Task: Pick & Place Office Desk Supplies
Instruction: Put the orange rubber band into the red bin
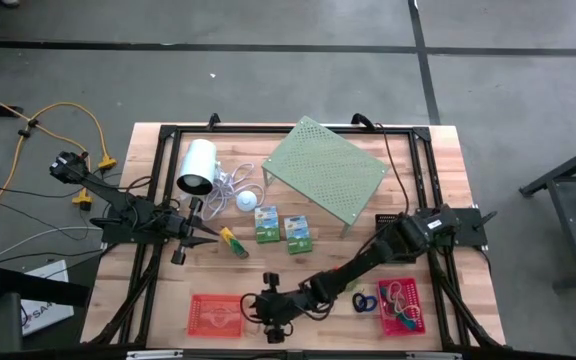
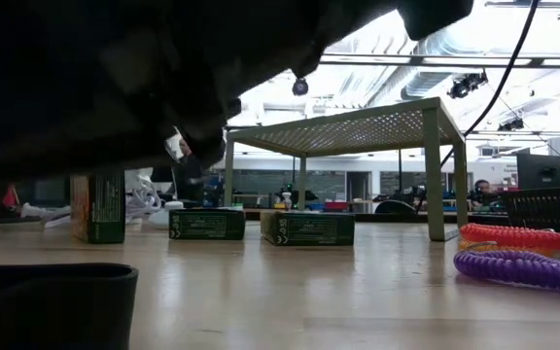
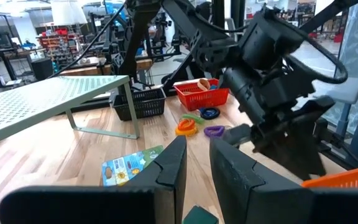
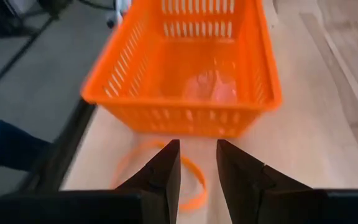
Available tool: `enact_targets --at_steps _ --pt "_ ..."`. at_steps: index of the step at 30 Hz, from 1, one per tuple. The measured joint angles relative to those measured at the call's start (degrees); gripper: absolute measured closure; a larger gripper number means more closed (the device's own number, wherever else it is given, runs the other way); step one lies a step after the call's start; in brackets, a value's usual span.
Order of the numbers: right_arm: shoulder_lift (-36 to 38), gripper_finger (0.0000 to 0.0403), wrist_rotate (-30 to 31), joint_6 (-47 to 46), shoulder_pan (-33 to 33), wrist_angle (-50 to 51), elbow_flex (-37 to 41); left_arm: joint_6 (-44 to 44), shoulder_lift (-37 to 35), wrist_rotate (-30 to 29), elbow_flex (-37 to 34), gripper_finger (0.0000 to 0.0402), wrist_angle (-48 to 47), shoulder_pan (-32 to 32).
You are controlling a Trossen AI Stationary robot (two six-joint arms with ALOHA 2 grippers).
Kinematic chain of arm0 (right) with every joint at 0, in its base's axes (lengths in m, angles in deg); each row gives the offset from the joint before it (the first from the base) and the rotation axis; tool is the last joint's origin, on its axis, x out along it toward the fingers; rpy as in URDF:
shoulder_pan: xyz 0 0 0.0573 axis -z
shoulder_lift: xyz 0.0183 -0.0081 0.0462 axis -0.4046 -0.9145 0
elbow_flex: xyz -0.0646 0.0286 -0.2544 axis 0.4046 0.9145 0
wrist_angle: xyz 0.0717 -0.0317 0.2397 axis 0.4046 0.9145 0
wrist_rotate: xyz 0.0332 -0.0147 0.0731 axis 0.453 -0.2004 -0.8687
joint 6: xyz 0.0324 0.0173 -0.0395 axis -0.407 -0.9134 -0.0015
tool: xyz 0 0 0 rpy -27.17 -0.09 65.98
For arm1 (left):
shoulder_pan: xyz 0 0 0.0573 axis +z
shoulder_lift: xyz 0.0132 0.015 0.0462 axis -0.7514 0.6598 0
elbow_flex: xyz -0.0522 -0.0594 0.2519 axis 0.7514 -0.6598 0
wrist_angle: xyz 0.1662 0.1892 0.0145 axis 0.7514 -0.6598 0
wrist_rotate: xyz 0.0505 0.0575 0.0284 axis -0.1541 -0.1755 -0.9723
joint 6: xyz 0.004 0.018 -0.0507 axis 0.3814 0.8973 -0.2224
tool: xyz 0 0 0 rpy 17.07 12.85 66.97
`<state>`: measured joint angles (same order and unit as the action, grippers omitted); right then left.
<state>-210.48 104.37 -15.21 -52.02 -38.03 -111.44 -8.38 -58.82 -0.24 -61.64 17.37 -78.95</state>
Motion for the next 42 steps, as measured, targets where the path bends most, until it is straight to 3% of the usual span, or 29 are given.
enact_targets --at_steps 19,42 --pt "-1.8 0.0311 0.0 -6.3 -0.4 3.1 0.1 0.0 0.0 0.0 0.0 0.0337 0.1 0.0" --pt "-2.0 0.0311 3.4 -6.0 -0.3 3.0 0.1 0.0 0.0 0.0 0.0 0.0337 0.1 0.0"
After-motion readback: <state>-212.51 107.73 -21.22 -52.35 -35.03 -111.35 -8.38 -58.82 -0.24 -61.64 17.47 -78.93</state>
